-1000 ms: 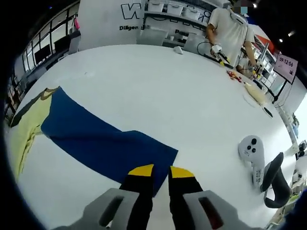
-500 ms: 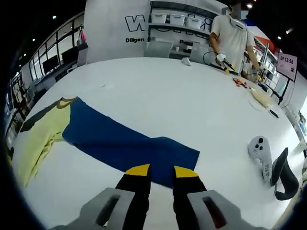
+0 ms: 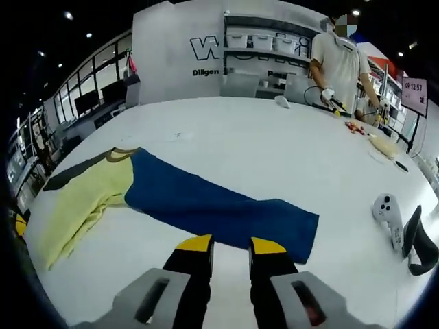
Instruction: Fold the garment on the visible template until the final outline fits inside the template.
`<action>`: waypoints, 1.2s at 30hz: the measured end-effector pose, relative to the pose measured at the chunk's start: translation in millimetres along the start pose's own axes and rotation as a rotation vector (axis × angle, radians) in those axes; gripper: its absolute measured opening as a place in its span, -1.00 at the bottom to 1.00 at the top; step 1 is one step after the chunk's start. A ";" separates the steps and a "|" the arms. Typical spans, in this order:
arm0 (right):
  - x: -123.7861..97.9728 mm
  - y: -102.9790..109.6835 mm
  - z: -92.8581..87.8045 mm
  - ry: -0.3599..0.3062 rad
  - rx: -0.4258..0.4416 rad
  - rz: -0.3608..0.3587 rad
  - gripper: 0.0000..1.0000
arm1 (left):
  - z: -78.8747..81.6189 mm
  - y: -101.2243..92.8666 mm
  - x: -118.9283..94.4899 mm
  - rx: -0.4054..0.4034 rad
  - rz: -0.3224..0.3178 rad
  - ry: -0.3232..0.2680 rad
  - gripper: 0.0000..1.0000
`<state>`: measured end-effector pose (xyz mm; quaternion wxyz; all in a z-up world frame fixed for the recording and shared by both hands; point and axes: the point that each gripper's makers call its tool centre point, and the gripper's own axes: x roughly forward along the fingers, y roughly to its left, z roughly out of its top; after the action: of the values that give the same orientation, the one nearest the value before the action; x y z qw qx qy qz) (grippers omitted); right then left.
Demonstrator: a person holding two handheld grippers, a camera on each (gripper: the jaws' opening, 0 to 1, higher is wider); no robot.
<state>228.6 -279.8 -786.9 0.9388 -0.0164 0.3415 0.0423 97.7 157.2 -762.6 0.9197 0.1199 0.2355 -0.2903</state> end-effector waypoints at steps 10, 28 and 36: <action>-16.3 45.6 2.3 -0.048 -0.049 0.075 -0.64 | -8.3 -2.6 -2.7 -0.015 -0.015 0.025 -0.89; -31.8 135.8 -13.3 -0.058 -0.122 0.244 -0.58 | -23.1 -2.6 -7.9 0.009 -0.044 0.096 -0.77; -36.7 168.5 -24.5 -0.051 -0.191 0.314 -0.58 | -38.0 1.1 -9.5 0.008 -0.058 0.154 -0.75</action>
<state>169.7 -116.0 -782.4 0.9232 -0.0507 0.3104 0.2208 77.7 176.3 -790.4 0.8896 0.1389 0.3077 -0.3075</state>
